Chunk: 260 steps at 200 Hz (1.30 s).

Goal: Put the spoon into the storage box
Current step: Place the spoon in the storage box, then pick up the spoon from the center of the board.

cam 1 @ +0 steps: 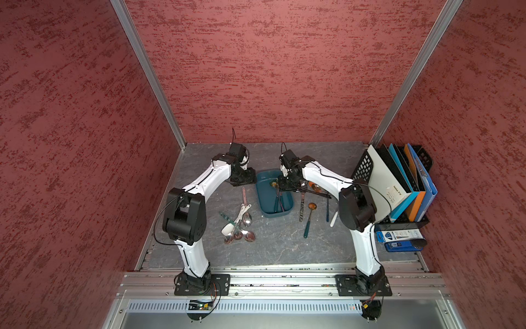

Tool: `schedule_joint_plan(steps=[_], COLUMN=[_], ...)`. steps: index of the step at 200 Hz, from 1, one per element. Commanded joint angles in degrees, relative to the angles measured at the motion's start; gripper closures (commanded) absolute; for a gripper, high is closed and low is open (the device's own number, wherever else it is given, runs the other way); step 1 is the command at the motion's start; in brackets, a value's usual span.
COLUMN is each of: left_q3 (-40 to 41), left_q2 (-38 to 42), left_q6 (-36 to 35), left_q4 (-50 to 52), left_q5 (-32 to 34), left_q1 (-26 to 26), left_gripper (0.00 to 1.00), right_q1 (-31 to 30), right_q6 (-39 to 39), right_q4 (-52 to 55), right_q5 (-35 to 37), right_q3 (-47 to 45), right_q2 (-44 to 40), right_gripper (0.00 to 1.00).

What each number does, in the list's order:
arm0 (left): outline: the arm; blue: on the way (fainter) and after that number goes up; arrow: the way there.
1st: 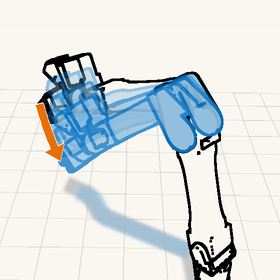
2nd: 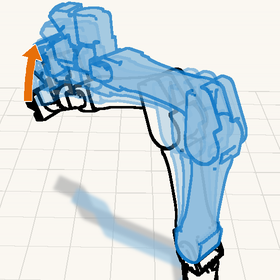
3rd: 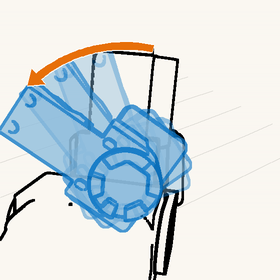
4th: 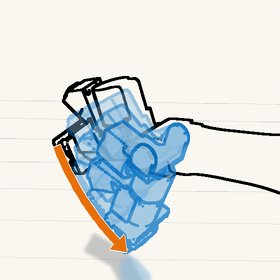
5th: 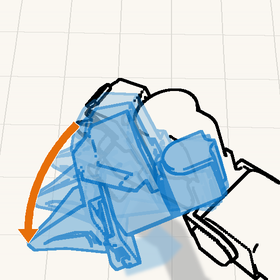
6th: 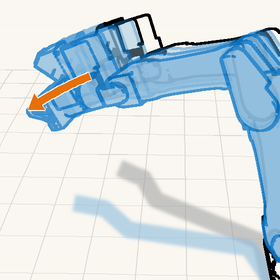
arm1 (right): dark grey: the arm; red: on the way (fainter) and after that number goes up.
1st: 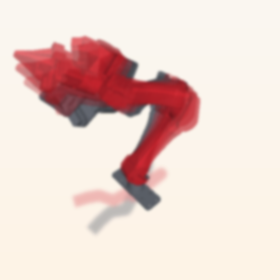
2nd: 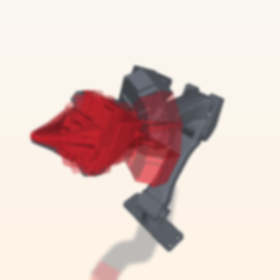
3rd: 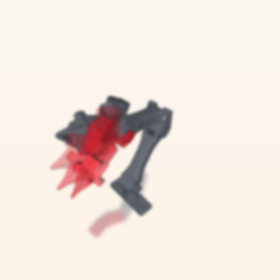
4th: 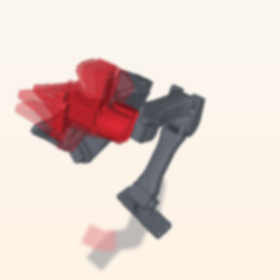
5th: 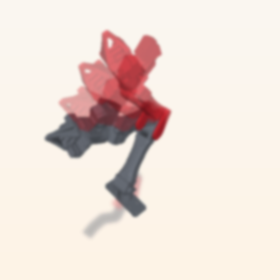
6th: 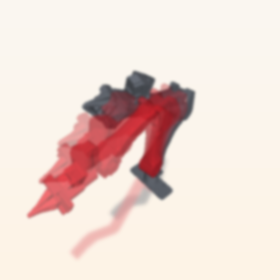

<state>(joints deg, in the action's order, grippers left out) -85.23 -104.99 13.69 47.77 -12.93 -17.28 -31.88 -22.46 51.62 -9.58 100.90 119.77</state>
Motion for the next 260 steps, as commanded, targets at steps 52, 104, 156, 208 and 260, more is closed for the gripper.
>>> schedule_joint_plan(steps=[52, 104, 156, 208, 260], left_q3=[-0.13, -0.64, -1.84, -1.96, -2.31], left_q2=[-4.4, -7.47, -8.77, -8.66, -7.25], left_q6=[0.73, 0.31, -0.54, -1.45, -1.21], left_q4=[1.63, 2.72, 4.04, 4.97, 4.32], left_q5=[-0.63, -0.64, -0.11, 0.49, 0.0], left_q1=[-4.56, -4.7, -2.87, -1.89, -2.04], left_gripper=[0.31, 0.45, 0.56, 0.6, 0.53], right_q1=[2.96, 3.41, 3.49, 3.49, 3.48], right_q6=[-2.68, -6.0, -8.78, -8.17, -9.45], right_q4=[2.44, 2.21, -1.02, -1.35, -3.73], right_q5=[2.59, 3.87, 0.72, 1.1, 0.09], right_q3=[-13.11, -25.86, -35.68, -37.52, -38.63], right_q2=[-13.63, -19.96, -21.85, -19.76, -18.43], right_gripper=[0.61, 0.58, 0.56, 0.55, 0.57])
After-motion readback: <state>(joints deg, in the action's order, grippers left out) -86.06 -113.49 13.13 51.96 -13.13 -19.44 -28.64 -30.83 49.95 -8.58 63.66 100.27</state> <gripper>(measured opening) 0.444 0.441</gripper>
